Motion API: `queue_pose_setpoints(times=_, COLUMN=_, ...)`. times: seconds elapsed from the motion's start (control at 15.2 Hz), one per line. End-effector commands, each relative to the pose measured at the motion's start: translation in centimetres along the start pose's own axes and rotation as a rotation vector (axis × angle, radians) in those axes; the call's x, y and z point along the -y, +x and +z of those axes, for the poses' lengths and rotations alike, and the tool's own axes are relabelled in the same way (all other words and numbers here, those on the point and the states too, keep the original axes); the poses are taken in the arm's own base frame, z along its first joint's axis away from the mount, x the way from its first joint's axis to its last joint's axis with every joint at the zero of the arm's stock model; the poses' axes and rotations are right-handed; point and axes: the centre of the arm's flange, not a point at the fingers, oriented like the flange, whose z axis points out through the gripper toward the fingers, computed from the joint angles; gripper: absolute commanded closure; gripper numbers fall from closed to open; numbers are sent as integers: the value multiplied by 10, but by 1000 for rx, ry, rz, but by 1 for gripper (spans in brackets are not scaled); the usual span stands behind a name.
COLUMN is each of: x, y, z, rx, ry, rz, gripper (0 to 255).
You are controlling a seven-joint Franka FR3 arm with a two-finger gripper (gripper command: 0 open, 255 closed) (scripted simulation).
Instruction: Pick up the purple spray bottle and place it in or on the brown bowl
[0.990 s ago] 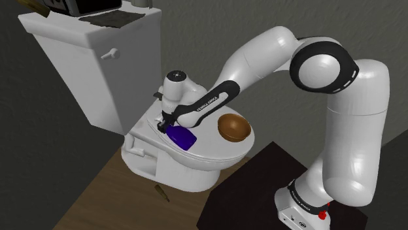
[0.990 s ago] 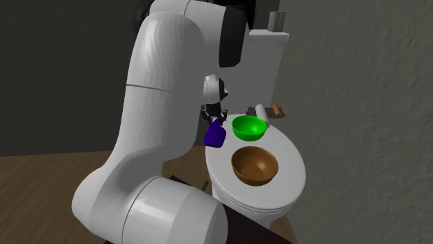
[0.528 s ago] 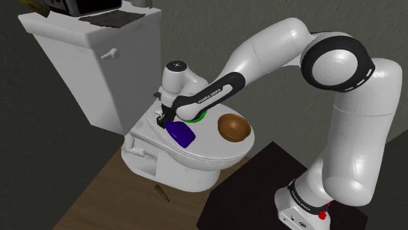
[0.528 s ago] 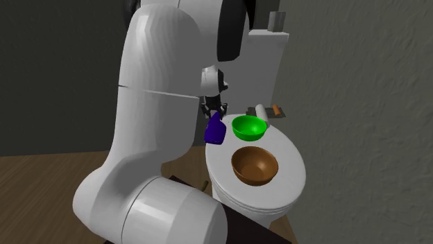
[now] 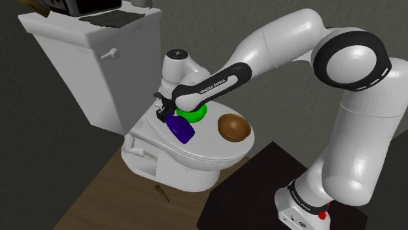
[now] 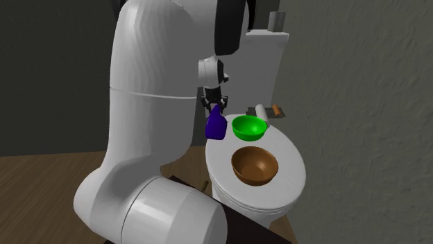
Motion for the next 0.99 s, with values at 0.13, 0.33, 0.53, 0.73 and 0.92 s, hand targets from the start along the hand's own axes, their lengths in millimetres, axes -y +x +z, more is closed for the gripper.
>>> queue_pose_setpoints(times=0.13, x=-1, y=4, z=-22, rx=0, ry=0, rz=0, gripper=255)
queue_pose_setpoints(times=0.33, x=-2, y=7, z=-38, rx=0, ry=0, rz=0, gripper=255)
queue_pose_setpoints(times=0.53, x=-11, y=-2, z=-47, rx=0, ry=0, rz=0, gripper=255)
queue_pose_setpoints(times=0.73, x=-37, y=-32, z=-52, rx=0, ry=0, rz=0, gripper=255)
queue_pose_setpoints(times=0.92, x=-63, y=-61, z=-56, rx=0, ry=0, rz=0, gripper=255)
